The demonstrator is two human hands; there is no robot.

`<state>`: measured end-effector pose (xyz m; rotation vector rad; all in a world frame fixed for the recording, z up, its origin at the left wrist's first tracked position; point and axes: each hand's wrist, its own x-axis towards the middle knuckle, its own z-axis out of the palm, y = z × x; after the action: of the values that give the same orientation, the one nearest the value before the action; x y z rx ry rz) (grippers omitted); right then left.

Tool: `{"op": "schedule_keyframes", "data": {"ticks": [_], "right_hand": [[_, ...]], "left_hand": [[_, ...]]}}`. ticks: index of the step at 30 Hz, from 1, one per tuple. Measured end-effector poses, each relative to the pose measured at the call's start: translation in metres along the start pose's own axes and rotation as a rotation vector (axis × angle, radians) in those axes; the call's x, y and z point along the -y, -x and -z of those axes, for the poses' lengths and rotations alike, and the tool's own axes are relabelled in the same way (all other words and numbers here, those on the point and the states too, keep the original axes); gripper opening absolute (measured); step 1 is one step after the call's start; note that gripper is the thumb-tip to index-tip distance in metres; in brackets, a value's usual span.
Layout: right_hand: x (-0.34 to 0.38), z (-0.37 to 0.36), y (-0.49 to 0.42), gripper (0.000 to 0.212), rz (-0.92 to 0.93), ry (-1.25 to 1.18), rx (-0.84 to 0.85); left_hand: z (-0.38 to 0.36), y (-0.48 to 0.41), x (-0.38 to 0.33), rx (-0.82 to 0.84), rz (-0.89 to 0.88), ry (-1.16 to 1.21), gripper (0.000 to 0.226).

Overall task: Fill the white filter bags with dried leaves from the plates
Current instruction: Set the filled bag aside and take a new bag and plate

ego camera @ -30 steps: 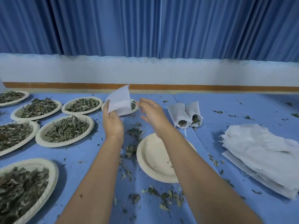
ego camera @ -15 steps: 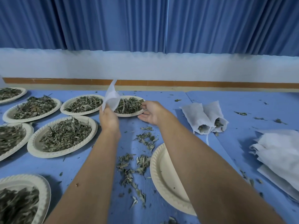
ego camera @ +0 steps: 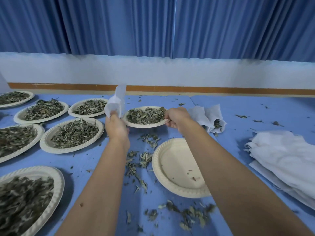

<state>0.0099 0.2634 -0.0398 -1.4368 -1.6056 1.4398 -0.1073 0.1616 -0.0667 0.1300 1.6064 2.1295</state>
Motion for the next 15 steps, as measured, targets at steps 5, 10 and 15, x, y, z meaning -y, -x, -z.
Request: {"op": "schedule_keyframes", "data": {"ticks": [5,10,15], "right_hand": [[-0.023,0.048,0.052,0.020,0.100,0.111,-0.113],[-0.041,0.088,0.100,0.025,0.173,0.208,-0.198],[-0.069,0.101,0.118,0.036,0.155,0.419,-0.223]], "left_hand": [[0.009,0.049,-0.001,-0.078,-0.154,-0.069,0.032],[0.017,0.101,0.012,-0.087,-0.175,-0.126,0.028],[0.025,0.127,0.031,-0.094,-0.182,-0.218,0.029]]}}
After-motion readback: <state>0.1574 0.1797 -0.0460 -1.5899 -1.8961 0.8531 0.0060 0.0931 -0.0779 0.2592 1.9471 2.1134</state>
